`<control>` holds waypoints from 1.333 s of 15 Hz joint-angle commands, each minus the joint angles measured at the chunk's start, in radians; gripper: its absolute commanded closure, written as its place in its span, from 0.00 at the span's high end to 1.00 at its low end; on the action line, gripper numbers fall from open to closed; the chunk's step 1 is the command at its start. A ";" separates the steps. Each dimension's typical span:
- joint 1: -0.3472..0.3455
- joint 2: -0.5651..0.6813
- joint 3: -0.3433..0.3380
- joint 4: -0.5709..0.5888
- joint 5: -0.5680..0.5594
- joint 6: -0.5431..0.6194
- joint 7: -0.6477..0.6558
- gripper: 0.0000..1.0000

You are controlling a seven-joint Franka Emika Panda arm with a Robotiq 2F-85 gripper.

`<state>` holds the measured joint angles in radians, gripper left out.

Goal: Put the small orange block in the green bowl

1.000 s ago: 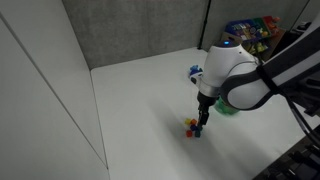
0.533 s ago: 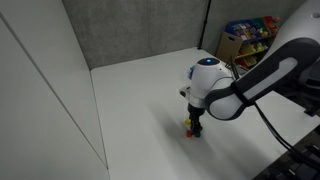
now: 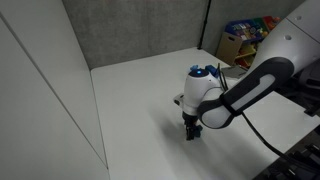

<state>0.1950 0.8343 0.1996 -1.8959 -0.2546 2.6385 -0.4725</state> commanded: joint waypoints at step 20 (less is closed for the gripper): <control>0.067 0.017 -0.088 0.068 -0.060 -0.039 0.101 0.10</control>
<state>0.2579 0.8805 0.1265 -1.8529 -0.2932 2.6385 -0.4280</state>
